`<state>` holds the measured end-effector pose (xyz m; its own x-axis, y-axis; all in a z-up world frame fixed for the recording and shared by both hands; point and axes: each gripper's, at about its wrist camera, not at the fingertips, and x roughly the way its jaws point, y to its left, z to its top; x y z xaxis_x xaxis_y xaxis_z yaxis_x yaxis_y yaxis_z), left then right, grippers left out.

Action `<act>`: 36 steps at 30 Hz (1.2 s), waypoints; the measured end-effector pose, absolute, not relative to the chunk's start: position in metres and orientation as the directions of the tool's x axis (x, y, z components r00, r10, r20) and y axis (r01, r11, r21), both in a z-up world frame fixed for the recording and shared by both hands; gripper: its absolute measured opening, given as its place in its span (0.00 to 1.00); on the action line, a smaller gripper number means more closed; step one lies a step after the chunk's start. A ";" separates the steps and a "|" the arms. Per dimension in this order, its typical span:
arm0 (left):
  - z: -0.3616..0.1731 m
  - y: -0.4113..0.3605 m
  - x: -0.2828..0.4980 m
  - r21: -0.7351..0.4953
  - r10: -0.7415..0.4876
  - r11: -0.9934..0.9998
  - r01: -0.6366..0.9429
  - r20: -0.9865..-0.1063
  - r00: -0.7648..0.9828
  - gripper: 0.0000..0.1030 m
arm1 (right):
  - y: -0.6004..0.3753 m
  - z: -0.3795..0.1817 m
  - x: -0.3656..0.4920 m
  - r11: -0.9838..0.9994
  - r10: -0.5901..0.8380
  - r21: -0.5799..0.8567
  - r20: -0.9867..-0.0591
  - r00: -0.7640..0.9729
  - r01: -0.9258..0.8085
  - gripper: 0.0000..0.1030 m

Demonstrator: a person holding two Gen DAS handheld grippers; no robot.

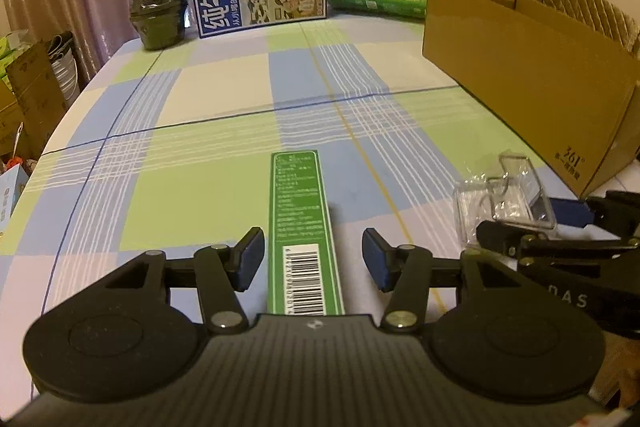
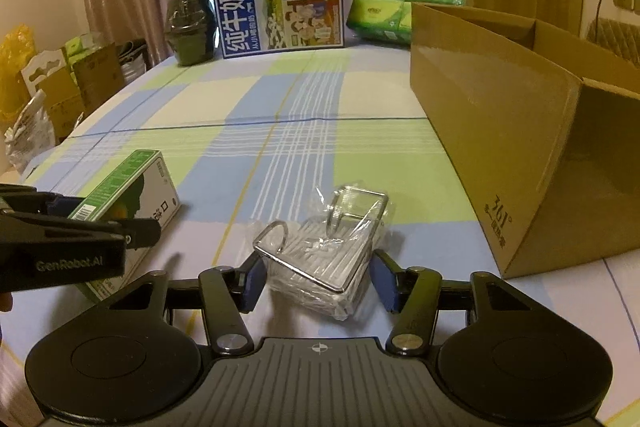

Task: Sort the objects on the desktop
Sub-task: 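Lift the green box and wire rack with both tools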

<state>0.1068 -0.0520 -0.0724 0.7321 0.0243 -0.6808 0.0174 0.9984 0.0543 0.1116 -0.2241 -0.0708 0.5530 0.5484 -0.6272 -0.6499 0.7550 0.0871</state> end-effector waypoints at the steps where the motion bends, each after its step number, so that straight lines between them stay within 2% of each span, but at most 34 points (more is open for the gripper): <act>1: -0.074 -0.053 0.108 0.064 0.032 0.998 0.017 -0.686 0.727 0.47 | -0.224 -0.071 0.112 0.755 0.548 0.087 -0.627 0.553 -0.650 0.51; 4: -0.076 -0.055 0.109 0.083 0.049 0.996 0.012 -0.696 0.716 0.39 | -0.224 -0.070 0.112 0.755 0.549 0.086 -0.625 0.555 -0.650 0.51; 6: -0.078 -0.055 0.110 0.096 0.064 0.995 0.006 -0.702 0.709 0.26 | -0.224 -0.070 0.112 0.754 0.551 0.087 -0.623 0.555 -0.651 0.51; 36: -0.059 -0.060 0.097 0.064 0.025 0.998 0.026 -0.688 0.726 0.25 | -0.229 -0.049 0.101 0.741 0.585 0.076 -0.562 0.585 -0.668 0.50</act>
<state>0.0973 -0.0603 -0.0595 0.7257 0.0251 -0.6876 0.0259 0.9976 0.0638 0.1007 -0.2289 -0.0486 0.5848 0.5850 -0.5619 -0.6677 0.7405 0.0760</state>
